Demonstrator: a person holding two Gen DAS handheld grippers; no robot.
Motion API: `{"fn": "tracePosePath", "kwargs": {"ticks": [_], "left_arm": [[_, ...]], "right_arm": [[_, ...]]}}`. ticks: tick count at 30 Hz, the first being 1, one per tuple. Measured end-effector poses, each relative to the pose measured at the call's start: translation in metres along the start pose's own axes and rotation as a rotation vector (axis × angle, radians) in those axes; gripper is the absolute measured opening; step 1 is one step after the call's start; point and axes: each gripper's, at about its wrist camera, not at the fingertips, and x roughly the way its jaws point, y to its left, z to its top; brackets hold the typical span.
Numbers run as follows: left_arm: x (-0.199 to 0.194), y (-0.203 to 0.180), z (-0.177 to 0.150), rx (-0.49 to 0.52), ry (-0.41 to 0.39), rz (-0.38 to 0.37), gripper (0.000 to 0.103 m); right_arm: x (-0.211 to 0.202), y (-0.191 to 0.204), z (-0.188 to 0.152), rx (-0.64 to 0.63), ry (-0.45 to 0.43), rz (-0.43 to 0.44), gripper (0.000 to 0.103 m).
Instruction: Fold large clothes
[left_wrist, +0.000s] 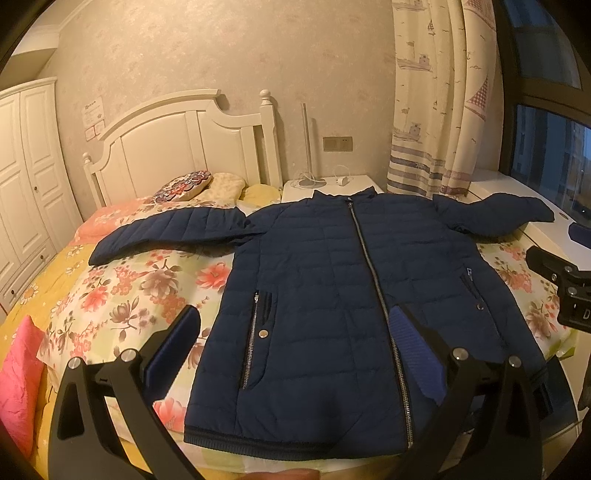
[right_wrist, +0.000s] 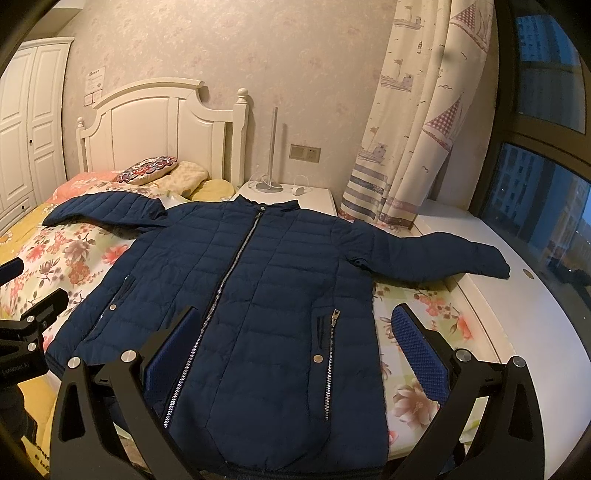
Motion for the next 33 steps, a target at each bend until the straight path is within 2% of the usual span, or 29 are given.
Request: {"fn": "tracePosePath", "kwargs": {"ticks": [12,16,19,22,25,28,31,33], "left_arm": [[0.003,-0.005,0.002,0.007,0.021,0.001,0.101],[0.017,-0.010,0.000,0.005,0.037,-0.006,0.101],[0.036,-0.011,-0.001,-0.028,0.038,-0.040,0.101],[0.080,-0.014,-0.001,-0.035,0.102,-0.048,0.101],[0.132,-0.022,0.005,0.032,0.175,-0.061,0.101],[0.187,-0.029,0.021,0.089,0.245,-0.094,0.101],[0.239,-0.030,0.045,0.114,0.265,-0.097,0.101],[0.279,-0.027,0.061,0.114,0.264,-0.055,0.101]], "right_arm": [[0.007,0.000,-0.003,0.005,0.021,0.006,0.099],[0.019,-0.005,-0.006,0.015,0.025,0.037,0.099],[0.041,-0.012,-0.014,0.040,0.046,0.070,0.099],[0.072,-0.021,-0.022,0.050,0.110,0.052,0.099],[0.119,-0.045,-0.033,0.085,0.220,0.036,0.099],[0.158,-0.079,-0.039,0.163,0.281,0.023,0.099],[0.188,-0.117,-0.034,0.220,0.286,-0.020,0.099],[0.216,-0.154,-0.027,0.288,0.290,-0.077,0.094]]}}
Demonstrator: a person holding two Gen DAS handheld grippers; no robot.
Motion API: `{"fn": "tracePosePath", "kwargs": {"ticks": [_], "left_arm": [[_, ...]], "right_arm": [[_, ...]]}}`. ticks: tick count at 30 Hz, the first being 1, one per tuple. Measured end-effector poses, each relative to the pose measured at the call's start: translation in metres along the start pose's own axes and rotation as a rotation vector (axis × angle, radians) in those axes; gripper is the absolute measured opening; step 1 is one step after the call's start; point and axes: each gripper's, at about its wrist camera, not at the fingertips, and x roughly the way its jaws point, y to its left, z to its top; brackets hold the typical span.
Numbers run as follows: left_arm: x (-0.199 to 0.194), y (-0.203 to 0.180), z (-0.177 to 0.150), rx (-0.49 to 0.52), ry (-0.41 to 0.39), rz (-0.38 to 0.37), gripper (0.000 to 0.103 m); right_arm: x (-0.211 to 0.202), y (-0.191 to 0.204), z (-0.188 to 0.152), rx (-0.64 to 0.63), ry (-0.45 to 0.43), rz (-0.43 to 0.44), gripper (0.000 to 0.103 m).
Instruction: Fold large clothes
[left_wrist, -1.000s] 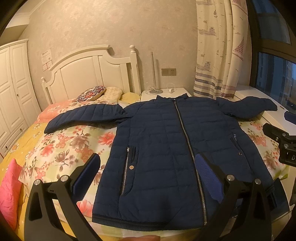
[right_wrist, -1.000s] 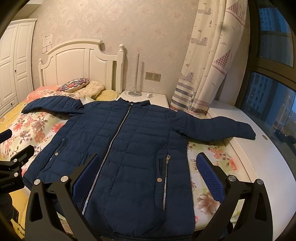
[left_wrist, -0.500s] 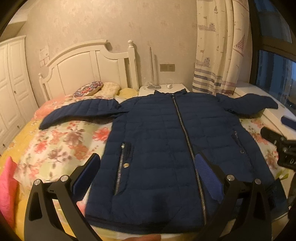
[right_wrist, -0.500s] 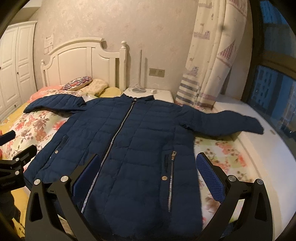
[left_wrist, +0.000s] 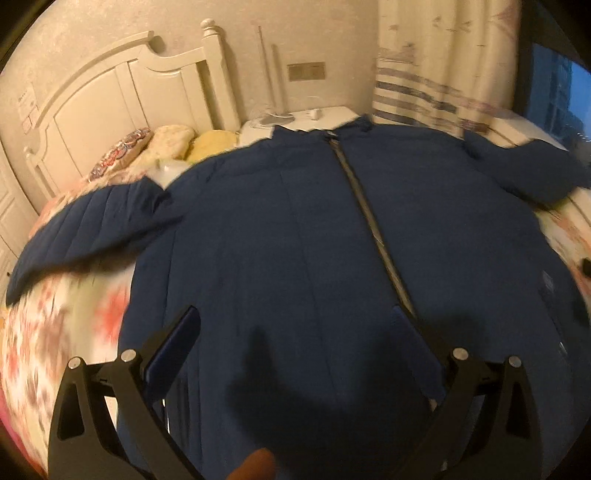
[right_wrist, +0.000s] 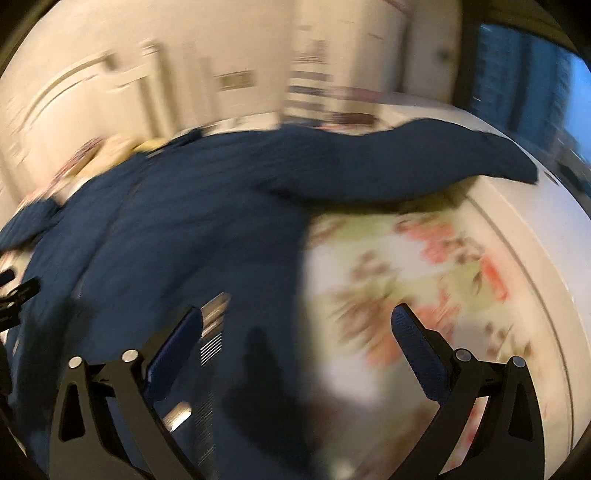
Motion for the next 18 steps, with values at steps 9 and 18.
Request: {"fn": "tracePosePath", "kwargs": {"ticks": [9,18], "left_arm": [[0.096,0.039,0.036,-0.154,0.114,-0.052,0.101],[0.099,0.042,0.030,-0.165,0.106,-0.079,0.101]], "right_arm": [[0.089,-0.114,0.089,0.357,-0.039,-0.087,0.084],[0.126,-0.158,0.120,0.566,-0.093,-0.015,0.054]]}}
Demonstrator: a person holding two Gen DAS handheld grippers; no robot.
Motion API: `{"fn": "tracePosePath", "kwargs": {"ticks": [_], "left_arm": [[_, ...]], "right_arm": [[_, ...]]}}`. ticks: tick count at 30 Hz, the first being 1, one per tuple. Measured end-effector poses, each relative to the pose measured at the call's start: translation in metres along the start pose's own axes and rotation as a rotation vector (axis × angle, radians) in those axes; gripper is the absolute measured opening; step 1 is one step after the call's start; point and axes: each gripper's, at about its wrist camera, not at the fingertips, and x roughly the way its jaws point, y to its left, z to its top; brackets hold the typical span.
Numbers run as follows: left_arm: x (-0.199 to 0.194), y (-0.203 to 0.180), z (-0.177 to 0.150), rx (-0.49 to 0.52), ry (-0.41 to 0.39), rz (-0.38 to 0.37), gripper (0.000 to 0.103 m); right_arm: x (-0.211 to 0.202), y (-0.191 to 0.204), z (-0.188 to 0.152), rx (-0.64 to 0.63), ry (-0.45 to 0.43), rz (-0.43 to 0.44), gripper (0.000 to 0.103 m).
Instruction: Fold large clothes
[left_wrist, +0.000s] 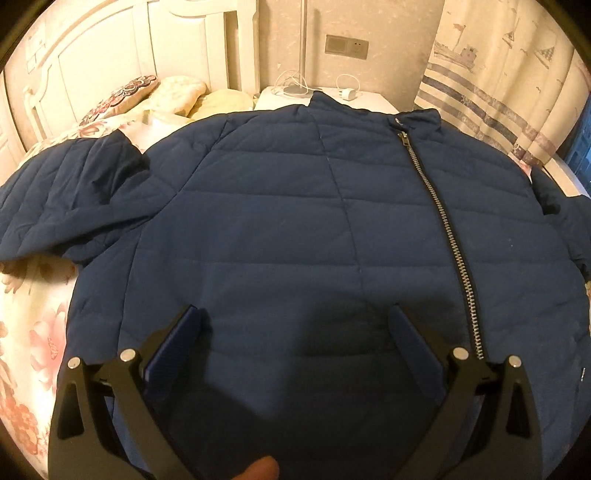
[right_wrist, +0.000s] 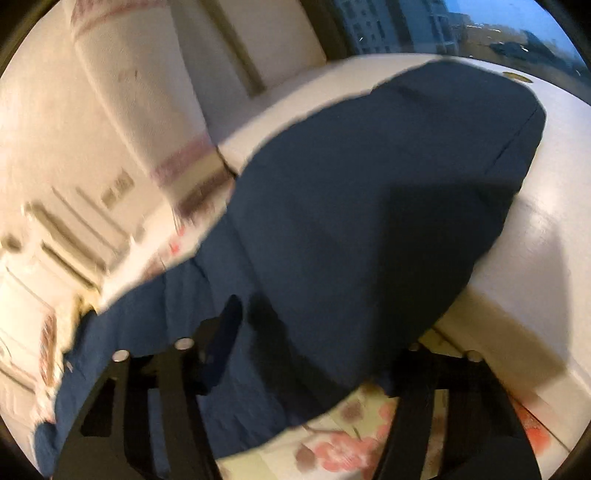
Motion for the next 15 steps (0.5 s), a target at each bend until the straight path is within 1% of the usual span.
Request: {"fn": "tracePosePath", "kwargs": {"ticks": [1,3,4,5,7,8,9,10,11,12,13,15], "left_arm": [[0.000,-0.001,0.000,0.001,-0.001,0.002,0.101],[0.000,-0.002,0.001,-0.002,-0.004,-0.001,0.101],[0.000,-0.001,0.000,-0.003,-0.005,-0.001,0.101],[0.000,-0.001,0.000,-0.002,-0.005,0.000,0.101],[-0.001,-0.001,-0.001,-0.002,-0.006,0.002,0.101],[-0.001,-0.001,-0.001,-0.003,-0.005,0.002,0.101],[-0.001,-0.001,-0.001,-0.004,-0.005,0.001,0.101],[-0.001,-0.001,0.000,-0.007,-0.003,-0.002,0.101],[-0.001,0.000,0.000,-0.009,-0.001,-0.004,0.101],[0.000,0.001,0.000,-0.010,0.001,-0.005,0.101],[0.000,0.001,0.001,-0.010,0.004,-0.006,0.101],[0.000,0.001,0.002,-0.007,0.010,-0.008,0.101]], "right_arm": [[-0.005,-0.001,0.003,0.007,-0.039,-0.003,0.049],[-0.022,0.012,0.007,-0.022,-0.137,-0.027,0.028],[-0.029,0.021,0.010,-0.059,-0.177,-0.039,0.024],[-0.042,0.044,0.010,-0.141,-0.237,-0.037,0.019],[-0.063,0.092,0.000,-0.300,-0.297,-0.001,0.019],[-0.071,0.114,-0.009,-0.366,-0.309,0.026,0.019],[-0.080,0.145,-0.023,-0.469,-0.323,0.071,0.018],[-0.086,0.165,-0.036,-0.544,-0.326,0.100,0.018],[-0.092,0.203,-0.064,-0.686,-0.317,0.151,0.018],[-0.095,0.221,-0.081,-0.760,-0.306,0.180,0.018],[-0.096,0.248,-0.110,-0.870,-0.277,0.227,0.018],[-0.089,0.274,-0.145,-0.972,-0.205,0.278,0.019]]}}
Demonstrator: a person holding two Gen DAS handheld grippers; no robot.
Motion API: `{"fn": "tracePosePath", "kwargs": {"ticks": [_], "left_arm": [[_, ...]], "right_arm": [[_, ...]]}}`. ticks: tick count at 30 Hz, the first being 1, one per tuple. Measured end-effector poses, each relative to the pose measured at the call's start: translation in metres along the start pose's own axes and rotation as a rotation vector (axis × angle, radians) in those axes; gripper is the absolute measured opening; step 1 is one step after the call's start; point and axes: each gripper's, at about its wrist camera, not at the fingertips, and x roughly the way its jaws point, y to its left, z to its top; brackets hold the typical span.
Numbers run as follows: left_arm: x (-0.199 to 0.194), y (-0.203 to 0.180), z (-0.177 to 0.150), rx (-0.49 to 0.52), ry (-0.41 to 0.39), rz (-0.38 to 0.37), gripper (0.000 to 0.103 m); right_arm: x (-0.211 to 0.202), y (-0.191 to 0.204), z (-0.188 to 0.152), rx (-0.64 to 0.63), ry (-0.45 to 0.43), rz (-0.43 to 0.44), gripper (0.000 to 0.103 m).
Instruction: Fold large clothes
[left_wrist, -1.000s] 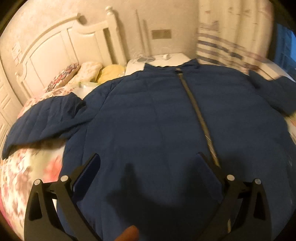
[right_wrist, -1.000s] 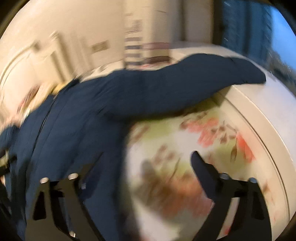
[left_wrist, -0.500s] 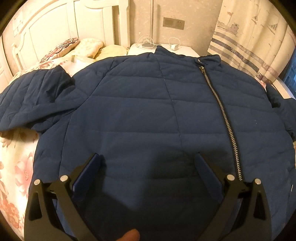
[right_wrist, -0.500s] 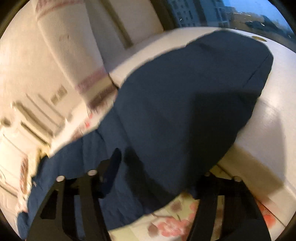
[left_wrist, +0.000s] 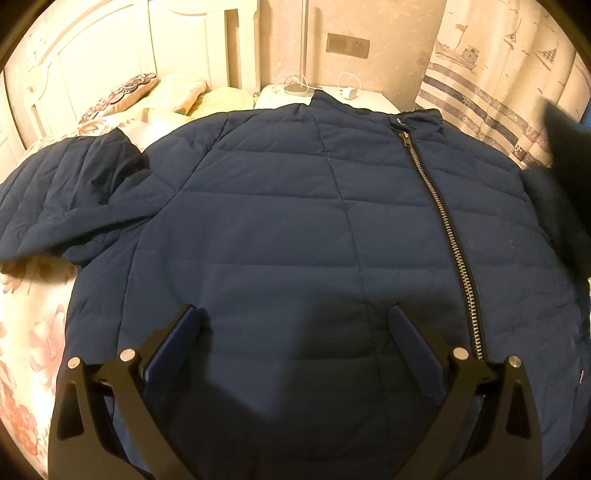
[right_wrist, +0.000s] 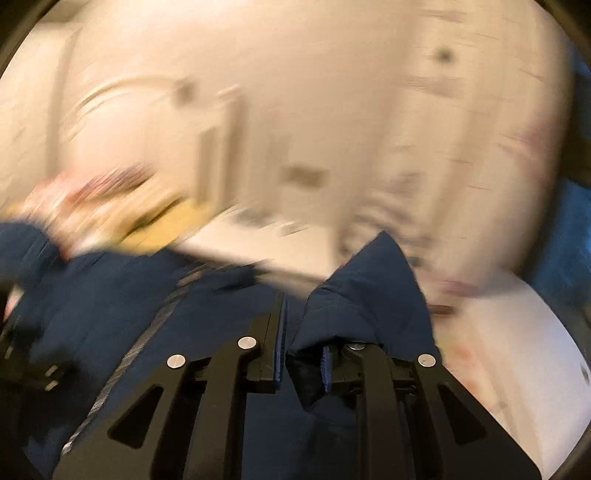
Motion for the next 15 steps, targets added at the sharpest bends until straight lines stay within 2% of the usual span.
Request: {"fn": "tracePosePath", "kwargs": {"ticks": [2,3,6,7,8,10,11,12,14,15], "left_arm": [[0.001,0.000,0.000,0.009,0.004,-0.003,0.101],[0.000,0.001,0.000,0.010,0.004,-0.007,0.101],[0.000,0.002,0.000,0.008,0.000,-0.016,0.101],[0.000,0.002,0.000,0.008,-0.001,-0.016,0.101],[0.000,0.002,0.000,0.007,-0.001,-0.016,0.101],[0.001,0.002,-0.001,0.008,-0.002,-0.014,0.101],[0.001,0.002,0.000,0.009,-0.002,-0.012,0.101],[0.001,0.003,-0.001,0.009,-0.002,-0.013,0.101],[0.000,0.003,-0.001,0.008,-0.003,-0.015,0.101],[0.001,0.002,-0.001,0.008,-0.003,-0.015,0.101]], "right_arm": [[0.028,0.037,-0.010,-0.057,0.120,0.121,0.019],[0.045,0.051,-0.020,-0.083,0.199,0.153,0.019],[0.075,0.065,-0.055,-0.105,0.355,0.189,0.023],[0.079,0.065,-0.056,-0.096,0.347,0.197,0.023],[0.079,0.057,-0.055,-0.065,0.356,0.225,0.030],[0.077,0.052,-0.055,-0.029,0.387,0.277,0.057],[0.074,0.049,-0.057,-0.013,0.413,0.333,0.085],[0.067,0.051,-0.058,-0.003,0.424,0.372,0.093],[0.045,0.053,-0.061,0.008,0.419,0.372,0.091],[0.031,0.050,-0.063,0.019,0.406,0.365,0.081]]}}
